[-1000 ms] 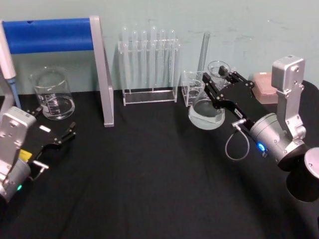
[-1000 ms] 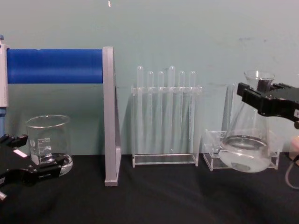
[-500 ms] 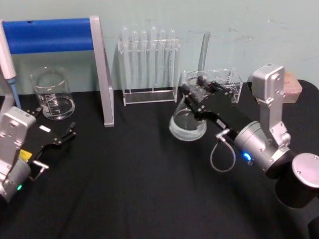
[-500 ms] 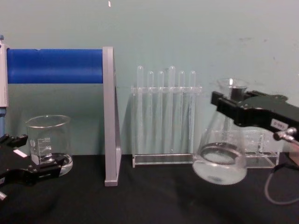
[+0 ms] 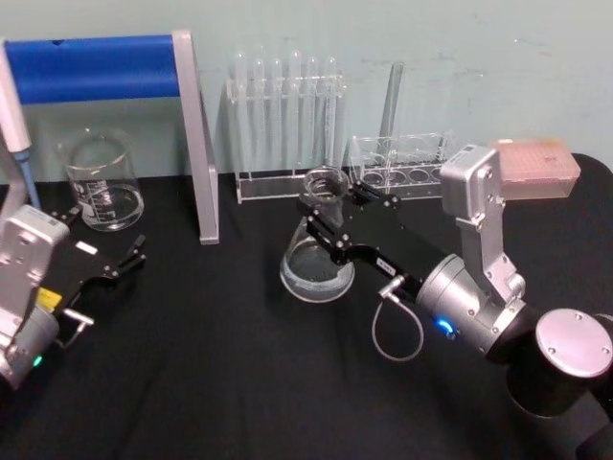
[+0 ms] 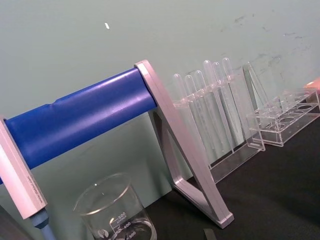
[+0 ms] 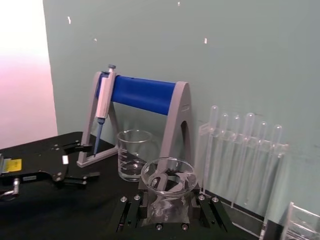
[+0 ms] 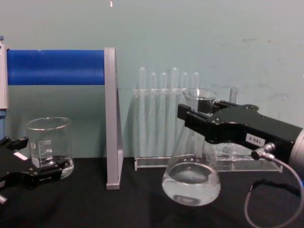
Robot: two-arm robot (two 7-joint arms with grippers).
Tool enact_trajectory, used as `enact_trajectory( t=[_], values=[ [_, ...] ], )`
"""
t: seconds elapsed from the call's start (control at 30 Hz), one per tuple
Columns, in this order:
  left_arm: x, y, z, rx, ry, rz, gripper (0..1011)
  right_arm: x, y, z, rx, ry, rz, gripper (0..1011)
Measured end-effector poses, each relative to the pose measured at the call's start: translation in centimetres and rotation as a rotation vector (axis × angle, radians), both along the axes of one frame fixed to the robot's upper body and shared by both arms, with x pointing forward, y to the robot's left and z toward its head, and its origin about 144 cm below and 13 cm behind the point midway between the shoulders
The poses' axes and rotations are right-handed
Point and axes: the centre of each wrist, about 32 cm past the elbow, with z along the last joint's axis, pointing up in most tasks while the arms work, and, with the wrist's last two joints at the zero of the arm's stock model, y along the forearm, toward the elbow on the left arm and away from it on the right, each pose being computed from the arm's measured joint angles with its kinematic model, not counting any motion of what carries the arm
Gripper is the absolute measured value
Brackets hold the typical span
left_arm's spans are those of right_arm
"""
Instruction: Grasp the erlenmeyer flask with one hand, shake it three times, then place it back.
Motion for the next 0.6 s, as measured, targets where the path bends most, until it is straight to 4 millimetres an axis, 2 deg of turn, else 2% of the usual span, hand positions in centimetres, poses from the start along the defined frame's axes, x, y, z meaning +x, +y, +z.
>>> enact_trajectory(
  t=[0.4, 0.6],
  values=[
    [0.0, 0.0, 0.0, 0.000, 0.000, 0.000, 1001, 0.0, 0.3, -0.3, -0.005, 0.011, 0.019, 456],
    [0.0, 0.0, 0.0, 0.000, 0.000, 0.000, 1001, 0.1, 0.2, -1.2, -0.015, 0.033, 0.022, 456]
  ],
)
